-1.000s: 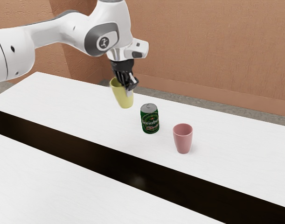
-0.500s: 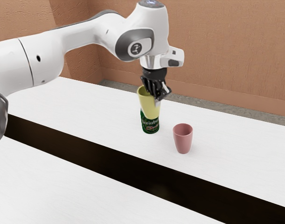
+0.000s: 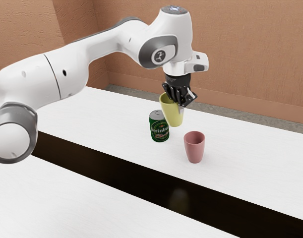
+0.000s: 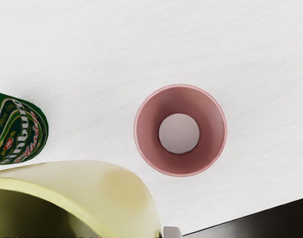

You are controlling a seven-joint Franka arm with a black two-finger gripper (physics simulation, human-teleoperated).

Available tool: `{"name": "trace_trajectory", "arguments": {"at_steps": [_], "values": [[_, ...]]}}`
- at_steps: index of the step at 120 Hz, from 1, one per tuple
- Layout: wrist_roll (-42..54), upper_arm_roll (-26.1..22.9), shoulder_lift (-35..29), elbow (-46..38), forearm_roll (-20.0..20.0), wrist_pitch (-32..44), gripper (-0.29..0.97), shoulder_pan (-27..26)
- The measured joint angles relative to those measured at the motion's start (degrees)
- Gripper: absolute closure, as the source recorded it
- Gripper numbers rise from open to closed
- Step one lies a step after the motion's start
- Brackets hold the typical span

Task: Place the left cup onto the right cup

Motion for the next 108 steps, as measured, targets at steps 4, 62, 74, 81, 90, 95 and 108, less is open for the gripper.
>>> {"name": "trace_trajectory", "arguments": {"at_steps": [4,62,74,81,90,95,108], "values": [[-0.27,0.02,0.67,0.63,0.22,0.04,0.79,-0.19],[-2.91,-0.72,5.06,4.29,3.71,3.25,0.79,-3.93],[-3.17,-0.78,5.95,4.28,3.79,4.04,0.79,-3.94],[-3.31,-0.97,6.39,4.29,3.81,4.52,0.79,-4.01],[-3.47,-1.11,6.91,4.29,3.85,5.04,0.79,-4.23],[-3.55,-1.13,7.13,4.29,3.86,5.28,0.79,-4.27],[-3.74,-1.14,7.82,4.29,3.88,5.75,0.79,-4.29]]}}
